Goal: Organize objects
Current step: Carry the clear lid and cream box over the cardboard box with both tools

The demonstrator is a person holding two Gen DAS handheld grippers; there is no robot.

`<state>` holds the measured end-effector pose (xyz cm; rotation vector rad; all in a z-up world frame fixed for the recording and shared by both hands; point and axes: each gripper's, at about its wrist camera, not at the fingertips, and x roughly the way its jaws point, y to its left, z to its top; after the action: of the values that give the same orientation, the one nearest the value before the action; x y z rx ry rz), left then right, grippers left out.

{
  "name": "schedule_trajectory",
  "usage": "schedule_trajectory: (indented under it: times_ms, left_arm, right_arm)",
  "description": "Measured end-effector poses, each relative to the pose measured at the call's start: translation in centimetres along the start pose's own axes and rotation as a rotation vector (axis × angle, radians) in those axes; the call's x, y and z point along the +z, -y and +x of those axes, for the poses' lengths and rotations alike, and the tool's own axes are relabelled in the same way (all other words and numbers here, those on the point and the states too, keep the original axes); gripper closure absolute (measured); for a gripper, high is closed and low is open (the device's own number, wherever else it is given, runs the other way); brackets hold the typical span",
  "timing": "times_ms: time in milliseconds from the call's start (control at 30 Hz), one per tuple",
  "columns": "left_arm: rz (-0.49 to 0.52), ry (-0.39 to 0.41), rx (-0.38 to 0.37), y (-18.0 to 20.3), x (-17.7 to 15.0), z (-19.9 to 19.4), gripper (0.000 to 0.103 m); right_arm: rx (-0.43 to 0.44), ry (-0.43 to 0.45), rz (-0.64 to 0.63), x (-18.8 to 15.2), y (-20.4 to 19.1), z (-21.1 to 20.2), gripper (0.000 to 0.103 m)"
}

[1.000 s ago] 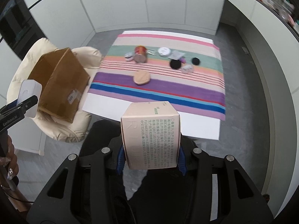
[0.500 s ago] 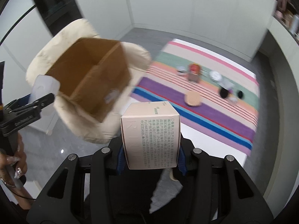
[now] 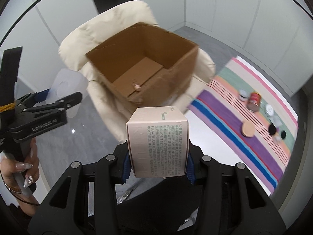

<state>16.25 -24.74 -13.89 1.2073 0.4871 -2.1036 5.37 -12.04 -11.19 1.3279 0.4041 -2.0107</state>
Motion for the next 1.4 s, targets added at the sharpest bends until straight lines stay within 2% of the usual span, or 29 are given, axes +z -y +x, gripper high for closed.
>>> schedule_trajectory:
  times_ms: [233,567,867,967,1067,1200,1300,1400]
  left_arm:
    - [-0.015,-0.011,-0.008,-1.1,-0.1,0.6,0.02]
    - [-0.023,-0.018,-0.007,-1.8,0.6,1.1,0.02]
    - [-0.03,-0.025,-0.024,-2.0,2.8,2.9,0.02]
    - [-0.033,-0.029,-0.037,-1.9,3.8,3.6,0.02]
    - [-0.026,-0.012,-0.036,-1.8,5.2,4.2,0.02]
    - [-0.02,-0.022,-0.026,-1.9,7.5,6.6,0.02]
    - [-0.032,-0.055,-0.047,-2.2,9.2,9.4,0.02]
    - [-0.044,-0.093,-0.028,-2.4,10.7,12.2,0.02]
  right_arm:
    - [0.006,-0.013,-0.039,1.4,-1.9,1.0,0.057]
    - [0.003,-0.027,-0.05,2.5,-2.5,2.0,0.057]
    - [-0.013,-0.028,-0.069,4.8,-3.0,3.4,0.057]
    - [-0.033,-0.021,-0.079,6.2,-3.3,4.3,0.057]
    - [-0.094,0.005,-0.105,7.9,-3.9,5.5,0.056]
    - [-0.077,-0.011,-0.1,10.7,-4.2,8.8,0.056]
    - [-0.086,-0.031,-0.098,12.1,-4.4,11.2,0.056]
    - [-0.089,-0.04,-0.097,13.5,-4.3,13.8,0.056]
